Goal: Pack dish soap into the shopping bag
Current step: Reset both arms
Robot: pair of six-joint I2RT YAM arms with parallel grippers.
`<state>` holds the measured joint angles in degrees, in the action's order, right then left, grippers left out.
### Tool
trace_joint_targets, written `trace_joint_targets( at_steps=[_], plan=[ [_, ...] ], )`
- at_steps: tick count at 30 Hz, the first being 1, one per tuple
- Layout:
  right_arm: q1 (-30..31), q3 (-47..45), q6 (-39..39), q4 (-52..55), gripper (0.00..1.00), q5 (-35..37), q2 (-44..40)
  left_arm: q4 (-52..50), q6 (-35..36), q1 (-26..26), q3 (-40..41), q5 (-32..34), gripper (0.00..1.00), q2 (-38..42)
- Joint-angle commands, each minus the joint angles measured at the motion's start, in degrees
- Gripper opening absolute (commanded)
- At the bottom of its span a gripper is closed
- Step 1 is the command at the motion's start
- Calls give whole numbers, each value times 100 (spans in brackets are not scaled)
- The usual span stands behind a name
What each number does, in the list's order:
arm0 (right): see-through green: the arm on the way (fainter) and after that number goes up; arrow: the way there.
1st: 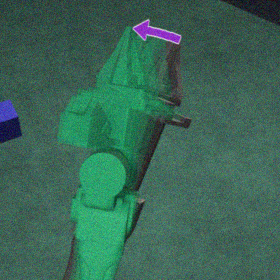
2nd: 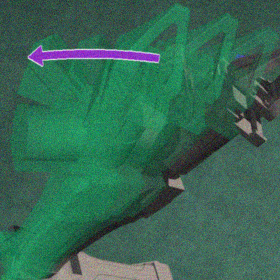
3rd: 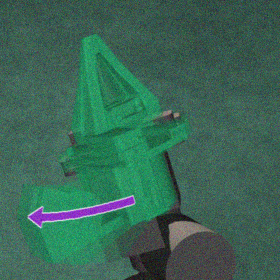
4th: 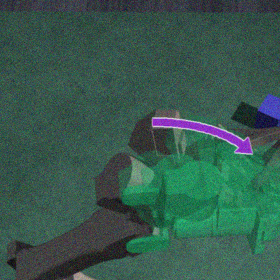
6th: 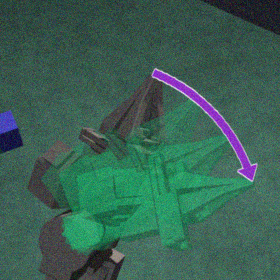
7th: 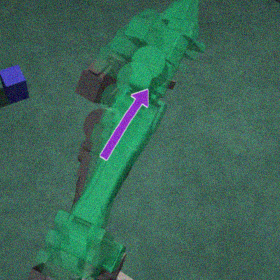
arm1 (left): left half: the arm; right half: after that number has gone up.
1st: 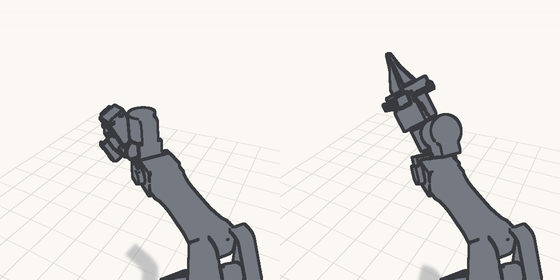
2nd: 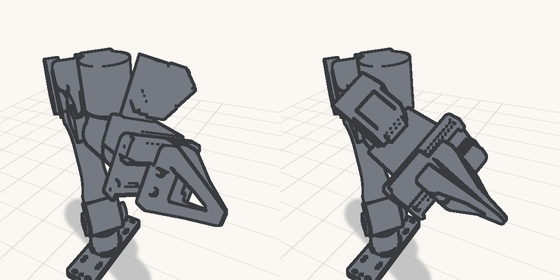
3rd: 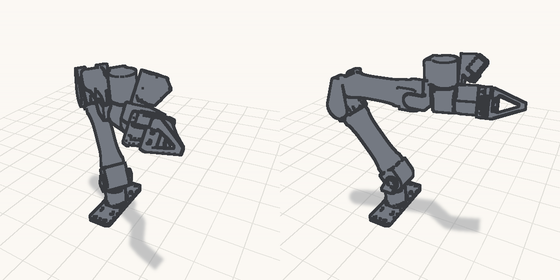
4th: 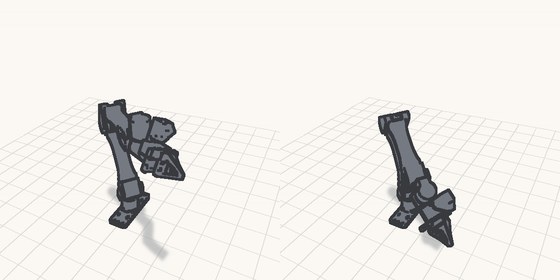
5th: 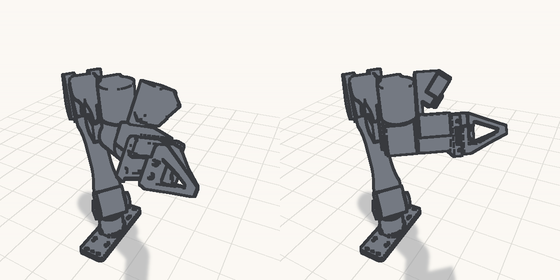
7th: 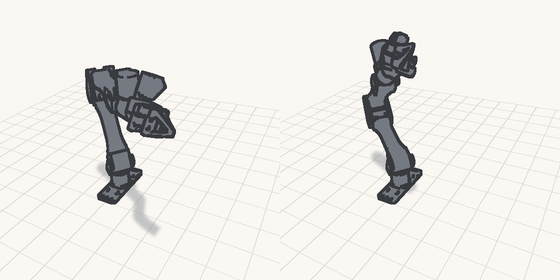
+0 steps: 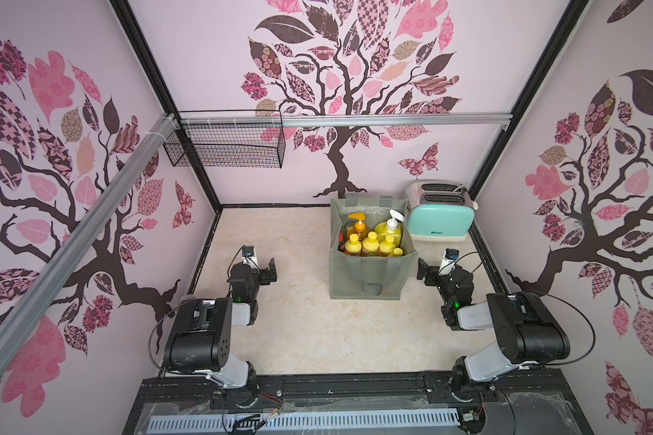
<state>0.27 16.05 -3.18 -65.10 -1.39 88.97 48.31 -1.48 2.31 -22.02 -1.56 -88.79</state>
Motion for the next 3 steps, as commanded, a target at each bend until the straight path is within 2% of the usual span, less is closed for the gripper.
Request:
trace_joint_targets(
  at_steps=[1,3],
  plan=[
    [30,128,103,139,100,94,12,100,47,11,-21,38,98,-31],
    [34,105,107,139,100,99,-15,78,46,14,-10,35,98,-19]
  ],
)
